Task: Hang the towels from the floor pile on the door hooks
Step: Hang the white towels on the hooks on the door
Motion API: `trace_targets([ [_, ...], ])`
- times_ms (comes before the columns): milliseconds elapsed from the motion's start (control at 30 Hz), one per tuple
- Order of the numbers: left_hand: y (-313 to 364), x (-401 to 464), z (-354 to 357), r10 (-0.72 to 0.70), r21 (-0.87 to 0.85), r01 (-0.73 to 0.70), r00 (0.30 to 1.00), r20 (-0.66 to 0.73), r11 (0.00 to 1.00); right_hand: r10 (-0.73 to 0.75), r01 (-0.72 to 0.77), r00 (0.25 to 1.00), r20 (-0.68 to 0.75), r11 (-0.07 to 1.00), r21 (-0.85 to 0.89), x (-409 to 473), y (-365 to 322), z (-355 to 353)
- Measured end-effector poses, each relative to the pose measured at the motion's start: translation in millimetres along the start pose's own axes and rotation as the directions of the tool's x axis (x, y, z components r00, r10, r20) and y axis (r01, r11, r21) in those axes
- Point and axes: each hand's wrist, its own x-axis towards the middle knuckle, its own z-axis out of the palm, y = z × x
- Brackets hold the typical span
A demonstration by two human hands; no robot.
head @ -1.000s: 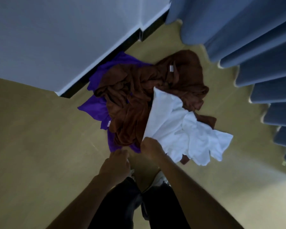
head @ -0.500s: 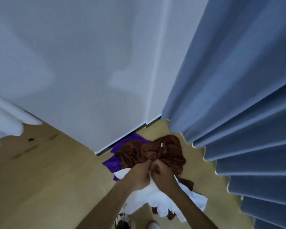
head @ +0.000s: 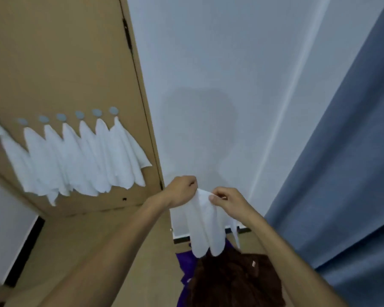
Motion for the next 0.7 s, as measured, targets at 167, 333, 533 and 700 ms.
trace_targets([
  [167,0.6,-51.1,-85.6,-0.013,-0.182,-0.022,0.981,-0.191,0.983,-0.283,0.281,0.959,-0.001,0.952,-0.126,18.8,-116.7,1.6],
  [333,-7.6,-97.3,-144.4,0.022,-0.339,-0.138,0.945,-0.326,0.931,-0.369,0.373,0.928,0.056,0.920,-0.116,32.9,-209.6,26.9],
  [533,-68.2,-142.8,-212.1,-0.029,-0.274,-0.090,0.916,-0.400,0.958,-0.323,0.309,0.917,0.236,0.946,0.097,52.2,-274.3,87.5],
  [700,-130.3,-181.0,-266.0,-0.036,-0.220,-0.068,0.898,-0.438,0.973,-0.380,0.341,0.881,0.280,0.923,0.178,81.9,-319.4,163.3],
])
